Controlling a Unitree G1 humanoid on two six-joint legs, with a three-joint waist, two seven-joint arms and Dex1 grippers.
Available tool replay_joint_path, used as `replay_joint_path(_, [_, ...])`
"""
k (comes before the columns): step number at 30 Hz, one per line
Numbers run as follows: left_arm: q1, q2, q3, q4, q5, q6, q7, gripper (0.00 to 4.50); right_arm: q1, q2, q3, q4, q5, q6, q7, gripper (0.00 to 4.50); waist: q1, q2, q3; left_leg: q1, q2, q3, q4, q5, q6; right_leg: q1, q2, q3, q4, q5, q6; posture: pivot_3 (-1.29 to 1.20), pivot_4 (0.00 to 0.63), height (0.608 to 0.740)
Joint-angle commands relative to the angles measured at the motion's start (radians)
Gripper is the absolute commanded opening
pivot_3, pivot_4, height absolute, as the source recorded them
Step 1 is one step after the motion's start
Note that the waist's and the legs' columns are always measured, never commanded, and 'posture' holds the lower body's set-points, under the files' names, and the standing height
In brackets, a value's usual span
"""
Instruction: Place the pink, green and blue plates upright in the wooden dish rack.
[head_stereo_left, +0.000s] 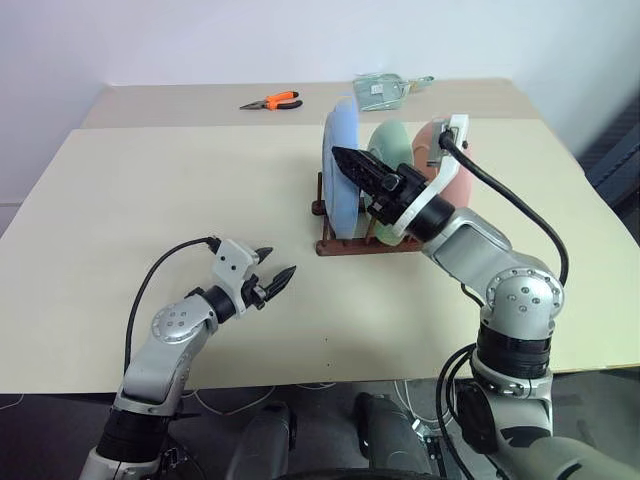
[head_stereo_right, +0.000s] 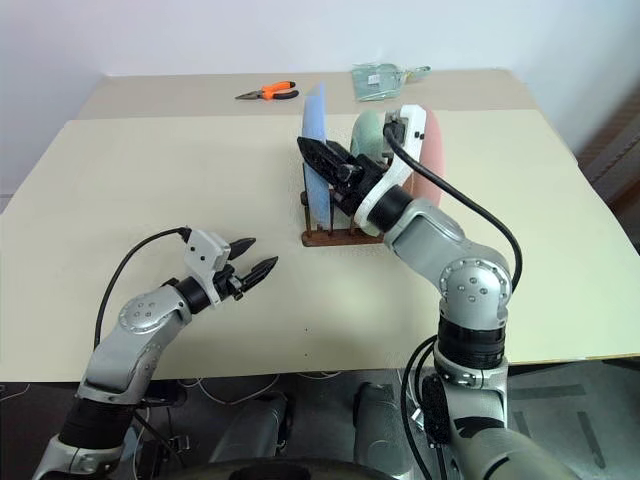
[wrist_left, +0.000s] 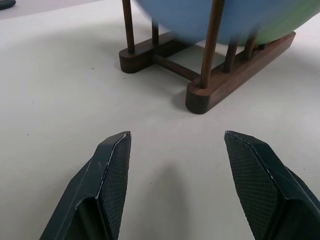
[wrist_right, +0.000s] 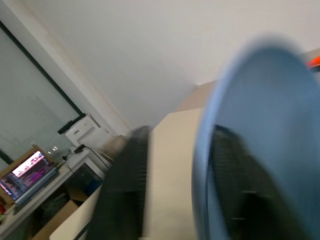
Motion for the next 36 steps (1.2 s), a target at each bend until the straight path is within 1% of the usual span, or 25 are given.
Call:
replay_joint_path(1, [-0.004,-0.001,-0.012,-0.047,0.003,0.0,-0.007,3.04,-0.071,-0.131,0.064,-0.061,-0.175,-0.084,0.134,2.8,0.0,0.0,0.0,0.0,0.0,0.0,0.0,0.0,0.0,0.0,0.0,0.0,0.0,0.0,0.0,0.0,0.15,0.74])
replay_joint_path(4, [-0.007,0.0,-0.02,-0.049,0.004,0.007,-0.016,3.04,-0.083,-0.257,0.097,-0.106,-0.302,-0.166,0.252,2.8,0.002,0.0,0.0,0.0,0.0,0.0,0.0,0.0,0.0,0.0,0.0,0.0,-0.001,0.0,0.0,0.0,0.15,0.74])
replay_joint_path(6, [-0.012,-0.001,-0.026,-0.044,0.006,0.01,-0.021,3.04,-0.081,-0.331,0.072,-0.124,-0.346,-0.211,0.316,2.8,0.003,0.0,0.0,0.0,0.0,0.0,0.0,0.0,0.0,0.001,0.0,-0.001,-0.001,0.0,0.001,0.0,0.15,0.74])
replay_joint_path(8, [-0.023,-0.003,-0.034,-0.029,0.005,0.01,-0.032,3.04,-0.075,-0.391,0.016,-0.114,-0.348,-0.215,0.348,2.8,0.003,-0.001,0.0,0.0,0.0,0.0,0.001,0.0,0.0,0.002,0.0,-0.001,-0.002,-0.001,0.002,0.0,0.15,0.74])
replay_joint_path(10, [-0.041,-0.006,-0.048,-0.005,0.006,0.004,-0.049,3.04,-0.046,-0.426,-0.026,-0.119,-0.35,-0.209,0.354,2.8,0.004,-0.001,0.0,0.0,0.0,0.0,0.001,0.0,0.0,0.002,0.0,-0.001,-0.002,-0.002,0.002,0.0,0.15,0.74])
replay_joint_path(13, [-0.064,-0.012,-0.069,0.024,0.023,-0.011,-0.063,3.04,0.032,-0.462,-0.046,-0.171,-0.363,-0.214,0.386,2.8,0.007,-0.002,-0.001,0.0,0.0,0.0,0.001,0.0,0.001,0.003,0.0,-0.001,-0.003,-0.001,0.001,0.0,0.15,0.74])
replay_joint_path(15, [-0.077,-0.018,-0.066,0.033,0.02,-0.01,-0.064,3.04,0.087,-0.489,-0.111,-0.19,-0.331,-0.207,0.41,2.8,0.006,-0.001,-0.001,0.0,0.0,0.001,0.001,-0.001,0.001,0.003,-0.001,-0.001,-0.004,-0.001,0.001,0.0,0.15,0.74])
replay_joint_path(17, [-0.077,-0.017,-0.058,0.042,0.024,-0.015,-0.063,3.04,0.161,-0.533,-0.214,-0.172,-0.304,-0.204,0.454,2.8,0.007,-0.001,0.0,-0.001,0.0,0.001,0.002,-0.001,0.001,0.003,-0.001,-0.001,-0.004,-0.001,0.001,0.0,0.15,0.74])
replay_joint_path(19, [-0.065,-0.002,-0.043,0.057,0.037,-0.033,-0.062,3.04,0.266,-0.595,-0.304,-0.123,-0.347,-0.228,0.516,2.8,0.018,-0.002,0.0,-0.001,0.0,0.001,0.002,-0.001,0.002,0.004,-0.001,-0.001,-0.004,-0.001,0.001,0.0,0.15,0.74])
replay_joint_path(22, [-0.047,0.03,0.004,0.098,0.053,-0.064,-0.051,3.04,0.422,-0.647,-0.41,-0.035,-0.403,-0.273,0.607,2.8,0.027,-0.001,-0.001,0.001,0.0,0.002,0.002,-0.001,0.002,0.006,-0.001,-0.001,-0.005,-0.003,-0.001,0.0,0.15,0.74])
replay_joint_path(24, [-0.031,0.071,0.061,0.151,0.064,-0.097,-0.042,3.04,0.53,-0.658,-0.454,0.049,-0.438,-0.3,0.671,2.26,0.026,-0.002,-0.001,0.001,0.0,0.002,0.002,-0.001,0.002,0.006,-0.001,-0.001,-0.005,-0.004,0.0,0.0,0.15,0.74])
replay_joint_path(26, [-0.019,0.1,0.1,0.197,0.077,-0.125,-0.032,3.04,0.603,-0.669,-0.427,0.13,-0.515,-0.365,0.717,1.52,0.024,-0.001,-0.001,0.002,0.0,0.002,0.002,-0.001,0.003,0.007,-0.001,-0.001,-0.005,-0.004,0.001,0.0,0.15,0.74])
replay_joint_path(28, [-0.01,0.126,0.125,0.23,0.097,-0.15,-0.017,3.04,0.632,-0.661,-0.38,0.211,-0.603,-0.449,0.722,0.45,0.023,0.001,-0.002,0.002,0.0,0.003,0.002,-0.001,0.003,0.007,-0.001,-0.001,-0.005,-0.004,0.001,0.0,0.15,0.74])
replay_joint_path(29, [-0.009,0.135,0.137,0.243,0.106,-0.159,-0.009,3.04,0.636,-0.657,-0.355,0.25,-0.642,-0.487,0.724,0.05,0.022,0.002,-0.002,0.002,0.0,0.003,0.002,-0.001,0.002,0.007,-0.002,0.0,-0.005,-0.005,0.001,0.0,0.15,0.74])
replay_joint_path(33, [0.003,0.152,0.179,0.27,0.114,-0.159,0.02,3.04,0.607,-0.62,-0.286,0.373,-0.724,-0.598,0.725,0.05,0.021,0.003,-0.003,0.003,0.001,0.004,0.002,-0.001,0.002,0.007,-0.002,0.0,-0.005,-0.005,0.002,0.0,0.15,0.74])
replay_joint_path(36, [0.018,0.15,0.198,0.272,0.11,-0.163,0.029,3.04,0.587,-0.6,-0.25,0.418,-0.758,-0.64,0.729,0.05,0.021,0.004,-0.003,0.003,0.0,0.004,0.002,-0.001,0.002,0.007,-0.002,0.0,-0.004,-0.004,0.002,0.0,0.15,0.74])
